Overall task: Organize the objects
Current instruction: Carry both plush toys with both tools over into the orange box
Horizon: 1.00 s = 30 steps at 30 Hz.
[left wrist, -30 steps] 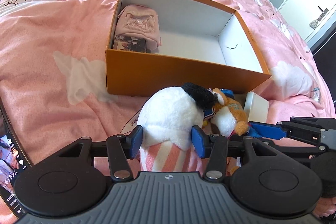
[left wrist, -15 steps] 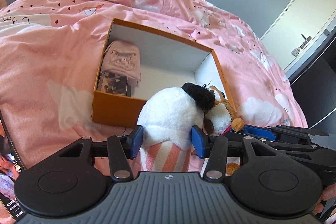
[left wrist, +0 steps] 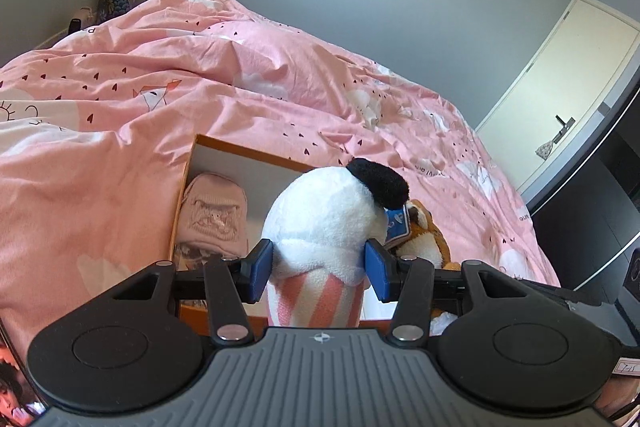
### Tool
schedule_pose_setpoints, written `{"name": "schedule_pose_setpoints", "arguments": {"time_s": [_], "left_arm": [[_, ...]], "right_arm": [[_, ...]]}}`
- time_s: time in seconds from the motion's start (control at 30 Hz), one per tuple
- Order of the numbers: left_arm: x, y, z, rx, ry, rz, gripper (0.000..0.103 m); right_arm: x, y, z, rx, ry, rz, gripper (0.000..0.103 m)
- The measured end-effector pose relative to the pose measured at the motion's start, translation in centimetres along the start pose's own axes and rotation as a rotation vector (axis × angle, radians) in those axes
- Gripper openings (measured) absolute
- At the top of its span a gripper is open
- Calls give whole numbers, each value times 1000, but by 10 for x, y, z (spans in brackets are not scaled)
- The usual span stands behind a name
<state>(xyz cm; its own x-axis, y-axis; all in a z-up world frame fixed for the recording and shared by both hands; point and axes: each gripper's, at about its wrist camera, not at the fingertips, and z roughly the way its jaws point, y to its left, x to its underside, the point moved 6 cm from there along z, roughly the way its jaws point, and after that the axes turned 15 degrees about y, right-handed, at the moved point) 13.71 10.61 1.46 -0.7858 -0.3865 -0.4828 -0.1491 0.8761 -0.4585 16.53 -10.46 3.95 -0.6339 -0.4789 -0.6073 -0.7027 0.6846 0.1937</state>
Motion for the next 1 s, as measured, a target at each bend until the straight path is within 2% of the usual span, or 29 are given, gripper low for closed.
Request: {"name": "schedule_pose_setpoints", "arguments": {"time_s": [0.2, 0.5, 0.73, 0.9, 1.0], "left_arm": [[-23, 7, 20, 14, 13, -38, 56], [-14, 30, 88, 65, 167, -173, 56], [-5, 48, 115, 46, 208, -247, 55], [3, 55, 132, 22, 245, -265, 55], [6, 57, 137, -3, 250, -256, 55]], "right_arm": [[-16, -27, 17, -42, 5, 75, 34], [-17, -58, 70, -99, 79, 200, 35], [-9, -81, 110, -165, 149, 329, 35], [-5, -90, 130, -216, 170, 414, 35], [-4, -90, 141, -208, 190, 426, 35]]}}
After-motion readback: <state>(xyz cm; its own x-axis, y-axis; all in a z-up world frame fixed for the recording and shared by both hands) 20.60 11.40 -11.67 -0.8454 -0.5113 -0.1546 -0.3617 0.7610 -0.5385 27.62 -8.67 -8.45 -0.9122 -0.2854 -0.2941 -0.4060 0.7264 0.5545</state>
